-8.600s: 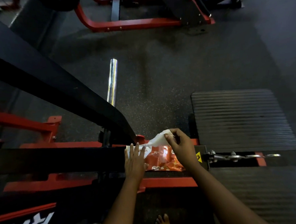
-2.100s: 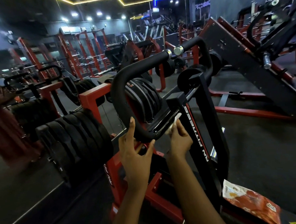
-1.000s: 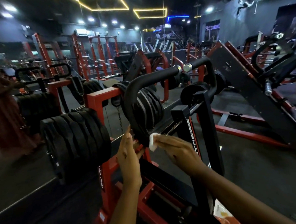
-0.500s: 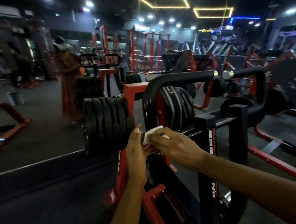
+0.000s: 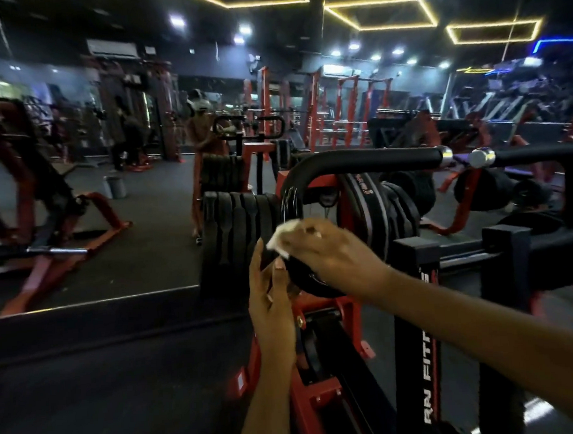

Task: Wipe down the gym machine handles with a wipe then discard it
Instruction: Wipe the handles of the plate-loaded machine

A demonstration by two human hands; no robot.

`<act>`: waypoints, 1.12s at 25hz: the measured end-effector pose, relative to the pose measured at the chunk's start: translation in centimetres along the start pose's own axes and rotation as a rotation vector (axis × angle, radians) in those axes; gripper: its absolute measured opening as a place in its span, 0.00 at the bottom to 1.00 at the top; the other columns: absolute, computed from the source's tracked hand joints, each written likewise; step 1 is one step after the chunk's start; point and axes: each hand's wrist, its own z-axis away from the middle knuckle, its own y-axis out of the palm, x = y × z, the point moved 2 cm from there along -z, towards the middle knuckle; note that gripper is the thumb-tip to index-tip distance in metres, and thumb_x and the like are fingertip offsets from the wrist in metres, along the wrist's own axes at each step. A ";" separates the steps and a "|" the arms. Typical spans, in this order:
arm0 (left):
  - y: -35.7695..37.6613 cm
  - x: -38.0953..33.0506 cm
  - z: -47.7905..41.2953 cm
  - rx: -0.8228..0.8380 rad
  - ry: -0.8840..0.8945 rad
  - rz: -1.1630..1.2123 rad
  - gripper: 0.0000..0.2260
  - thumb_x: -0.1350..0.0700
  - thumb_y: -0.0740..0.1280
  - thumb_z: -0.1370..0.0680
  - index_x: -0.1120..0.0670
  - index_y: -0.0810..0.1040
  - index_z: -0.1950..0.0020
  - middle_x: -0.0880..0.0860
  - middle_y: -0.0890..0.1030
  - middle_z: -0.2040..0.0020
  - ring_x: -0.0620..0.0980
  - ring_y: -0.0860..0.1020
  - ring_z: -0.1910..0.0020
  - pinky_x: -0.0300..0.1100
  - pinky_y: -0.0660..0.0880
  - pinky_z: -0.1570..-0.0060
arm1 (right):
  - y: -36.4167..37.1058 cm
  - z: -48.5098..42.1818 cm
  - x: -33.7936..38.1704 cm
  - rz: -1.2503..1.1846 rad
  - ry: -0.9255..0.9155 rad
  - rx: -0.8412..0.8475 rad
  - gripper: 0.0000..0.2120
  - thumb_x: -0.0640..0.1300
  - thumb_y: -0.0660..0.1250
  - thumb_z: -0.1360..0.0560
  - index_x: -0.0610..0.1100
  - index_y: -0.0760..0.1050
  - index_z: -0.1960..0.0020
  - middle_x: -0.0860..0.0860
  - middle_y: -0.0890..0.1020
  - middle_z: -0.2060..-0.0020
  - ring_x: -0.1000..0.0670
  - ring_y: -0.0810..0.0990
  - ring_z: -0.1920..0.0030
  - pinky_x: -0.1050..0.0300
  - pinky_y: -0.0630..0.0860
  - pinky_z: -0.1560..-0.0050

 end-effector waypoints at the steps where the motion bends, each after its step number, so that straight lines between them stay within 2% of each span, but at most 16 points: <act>1: 0.1 -0.1 0.2 0.004 0.008 -0.003 0.24 0.41 0.61 0.27 0.40 0.65 0.30 0.40 0.80 0.46 0.47 0.79 0.43 0.48 0.77 0.46 | 0.2 1.8 0.7 -0.041 -0.016 0.030 0.15 0.39 0.62 0.29 0.39 0.75 0.43 0.47 0.82 0.48 0.49 0.72 0.48 0.59 0.78 0.56; 3: 0.1 -0.2 0.3 0.002 0.008 -0.029 0.24 0.41 0.61 0.28 0.39 0.67 0.32 0.43 0.80 0.45 0.44 0.79 0.44 0.49 0.76 0.43 | 0.6 3.9 0.8 -0.156 0.072 -0.013 0.14 0.39 0.64 0.28 0.40 0.77 0.44 0.48 0.82 0.48 0.52 0.73 0.48 0.60 0.78 0.53; 5: 0.3 -0.8 0.0 -0.012 0.030 -0.102 0.23 0.43 0.63 0.28 0.37 0.67 0.33 0.44 0.78 0.44 0.40 0.78 0.47 0.50 0.76 0.43 | 0.3 3.5 -0.5 -0.382 0.473 -0.241 0.11 0.37 0.64 0.28 0.40 0.80 0.47 0.50 0.82 0.50 0.57 0.75 0.50 0.59 0.75 0.52; 7: 0.9 -1.5 -0.4 -0.014 0.072 -0.226 0.23 0.46 0.65 0.27 0.36 0.65 0.32 0.44 0.77 0.40 0.34 0.78 0.48 0.41 0.76 0.43 | -0.3 1.8 -1.7 -0.622 0.943 -0.449 0.12 0.35 0.65 0.27 0.42 0.79 0.45 0.55 0.81 0.52 0.62 0.77 0.53 0.65 0.76 0.53; 9: 1.5 -1.9 -0.7 -0.006 0.132 -0.351 0.24 0.52 0.66 0.25 0.35 0.63 0.33 0.46 0.75 0.36 0.36 0.76 0.43 0.31 0.74 0.45 | 0.2 0.2 -1.7 -0.817 1.143 -0.482 0.13 0.36 0.65 0.25 0.43 0.78 0.42 0.57 0.80 0.61 0.66 0.78 0.63 0.73 0.74 0.63; 11: 1.5 -1.7 -0.8 -0.002 0.190 -0.457 0.25 0.55 0.66 0.24 0.32 0.62 0.35 0.46 0.73 0.33 0.42 0.74 0.37 0.32 0.72 0.41 | 0.9 -0.5 -0.7 -0.885 1.153 -0.453 0.13 0.37 0.65 0.25 0.44 0.77 0.41 0.56 0.78 0.69 0.66 0.75 0.72 0.75 0.69 0.70; 13: 1.4 -1.4 -0.8 0.009 0.198 -0.500 0.26 0.56 0.66 0.24 0.31 0.61 0.35 0.42 0.73 0.34 0.41 0.73 0.37 0.36 0.71 0.38 | 1.4 0.2 -0.1 -0.878 1.098 -0.409 0.13 0.38 0.66 0.25 0.44 0.77 0.42 0.52 0.82 0.63 0.65 0.77 0.69 0.77 0.70 0.67; 15: 1.4 -1.3 -0.8 0.006 0.190 -0.511 0.26 0.57 0.66 0.24 0.31 0.61 0.36 0.37 0.73 0.39 0.35 0.74 0.41 0.33 0.71 0.39 | 1.6 1.6 0.0 -0.851 1.025 -0.316 0.11 0.39 0.66 0.26 0.44 0.78 0.43 0.52 0.83 0.60 0.66 0.77 0.66 0.77 0.71 0.64; 18: 1.2 -1.3 -0.7 0.006 0.207 -0.512 0.25 0.55 0.66 0.24 0.31 0.61 0.36 0.40 0.73 0.36 0.35 0.73 0.39 0.30 0.70 0.39 | 1.2 3.8 0.3 -0.889 0.880 -0.197 0.11 0.38 0.67 0.27 0.46 0.78 0.46 0.51 0.84 0.59 0.71 0.77 0.63 0.78 0.71 0.61; 20: 1.1 -1.2 -0.7 0.006 0.211 -0.493 0.25 0.55 0.66 0.24 0.31 0.62 0.36 0.43 0.74 0.35 0.40 0.74 0.38 0.37 0.71 0.37 | 0.6 3.9 -0.1 -0.890 0.860 -0.150 0.11 0.37 0.67 0.27 0.47 0.77 0.45 0.49 0.84 0.63 0.71 0.77 0.64 0.78 0.70 0.62; 22: 1.0 -1.2 -0.8 0.005 0.206 -0.475 0.25 0.56 0.66 0.24 0.31 0.64 0.35 0.45 0.74 0.35 0.43 0.75 0.38 0.45 0.73 0.37 | 0.5 2.3 -1.6 -0.862 0.963 -0.231 0.13 0.38 0.66 0.26 0.46 0.77 0.42 0.56 0.79 0.70 0.66 0.76 0.71 0.75 0.69 0.68; 23: 1.0 -1.2 -0.8 0.006 0.199 -0.473 0.26 0.57 0.66 0.24 0.31 0.64 0.36 0.45 0.74 0.35 0.44 0.75 0.38 0.47 0.73 0.37 | 0.8 1.2 -2.4 -0.865 1.028 -0.291 0.13 0.39 0.66 0.25 0.46 0.76 0.41 0.57 0.77 0.72 0.62 0.75 0.73 0.72 0.70 0.69; 24: 1.0 -1.3 -0.8 0.011 0.195 -0.477 0.26 0.57 0.66 0.24 0.31 0.64 0.36 0.45 0.74 0.34 0.44 0.76 0.39 0.47 0.73 0.37 | 1.1 0.1 -3.0 -0.918 1.090 -0.350 0.13 0.40 0.65 0.25 0.47 0.76 0.41 0.53 0.78 0.72 0.59 0.74 0.73 0.66 0.72 0.68; 25: 1.0 -1.3 -0.8 0.017 0.193 -0.481 0.26 0.57 0.67 0.24 0.31 0.63 0.36 0.44 0.74 0.35 0.44 0.76 0.39 0.47 0.73 0.37 | 1.4 -0.8 -3.1 -1.011 1.141 -0.404 0.13 0.40 0.66 0.25 0.47 0.76 0.41 0.48 0.80 0.70 0.55 0.75 0.69 0.62 0.73 0.65; 26: 1.0 -1.3 -0.9 0.021 0.192 -0.485 0.26 0.57 0.67 0.24 0.31 0.63 0.36 0.43 0.74 0.35 0.43 0.76 0.40 0.45 0.73 0.37 | 1.7 -1.1 -2.9 -1.088 1.172 -0.435 0.13 0.40 0.66 0.25 0.47 0.75 0.41 0.48 0.82 0.67 0.53 0.77 0.66 0.62 0.74 0.61; 28: 1.0 -1.3 -0.9 0.022 0.187 -0.488 0.26 0.58 0.67 0.24 0.32 0.63 0.36 0.38 0.75 0.40 0.39 0.77 0.42 0.38 0.72 0.39 | 1.8 -0.4 -1.6 -1.100 1.147 -0.402 0.14 0.40 0.65 0.25 0.52 0.74 0.42 0.54 0.81 0.67 0.58 0.79 0.64 0.68 0.75 0.58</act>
